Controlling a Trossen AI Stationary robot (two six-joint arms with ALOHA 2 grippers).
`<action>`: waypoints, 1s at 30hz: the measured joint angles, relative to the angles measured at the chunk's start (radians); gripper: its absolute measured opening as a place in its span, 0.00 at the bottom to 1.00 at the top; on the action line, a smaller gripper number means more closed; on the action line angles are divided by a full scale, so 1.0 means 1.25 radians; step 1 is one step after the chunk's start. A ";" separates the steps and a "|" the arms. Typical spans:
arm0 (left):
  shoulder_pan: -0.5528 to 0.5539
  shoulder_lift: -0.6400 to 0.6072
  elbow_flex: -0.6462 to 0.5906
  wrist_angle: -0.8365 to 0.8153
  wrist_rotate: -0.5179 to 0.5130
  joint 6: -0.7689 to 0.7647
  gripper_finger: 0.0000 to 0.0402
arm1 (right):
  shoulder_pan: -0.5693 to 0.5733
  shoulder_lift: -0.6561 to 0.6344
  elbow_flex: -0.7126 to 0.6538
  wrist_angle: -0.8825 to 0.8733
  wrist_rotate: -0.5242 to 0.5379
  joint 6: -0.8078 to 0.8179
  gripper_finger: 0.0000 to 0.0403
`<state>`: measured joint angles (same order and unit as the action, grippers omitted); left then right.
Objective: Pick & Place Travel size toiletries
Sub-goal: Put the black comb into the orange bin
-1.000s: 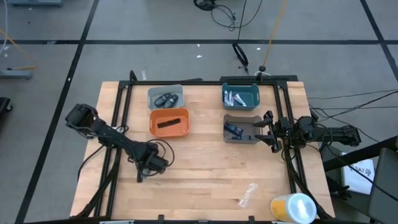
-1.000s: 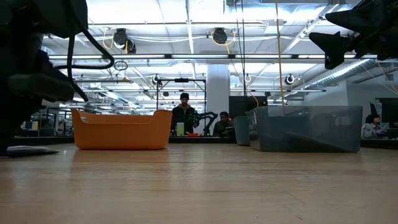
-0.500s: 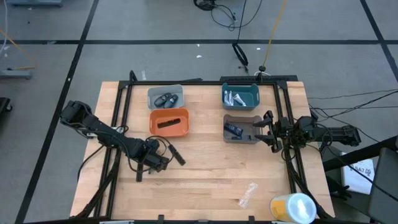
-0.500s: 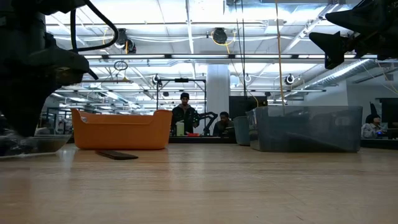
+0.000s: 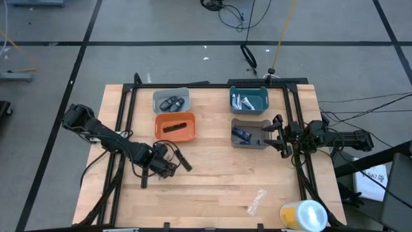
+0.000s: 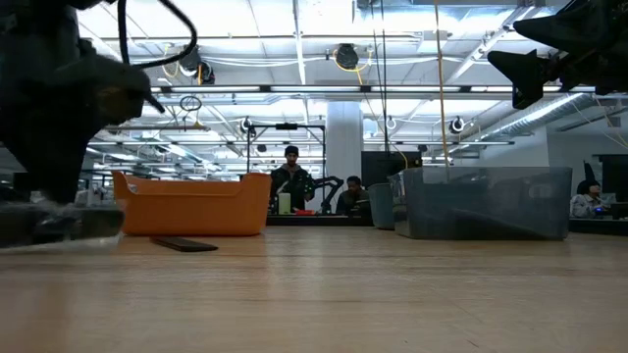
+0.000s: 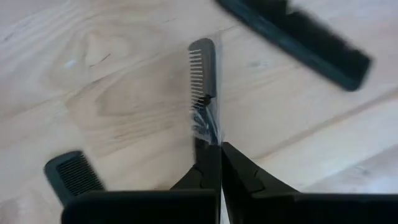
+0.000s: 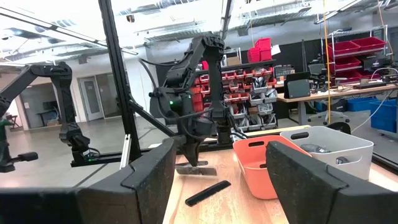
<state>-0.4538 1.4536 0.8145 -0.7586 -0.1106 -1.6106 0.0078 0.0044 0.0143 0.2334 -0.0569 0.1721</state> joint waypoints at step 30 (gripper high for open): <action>0.245 -0.001 0.401 -0.364 -0.235 0.797 0.00 | 0.000 0.000 0.000 0.000 0.000 0.000 0.59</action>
<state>-0.1471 1.4521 1.3155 -1.2139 -0.4045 -0.6139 0.0080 0.0042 0.0141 0.2329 -0.0568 0.1719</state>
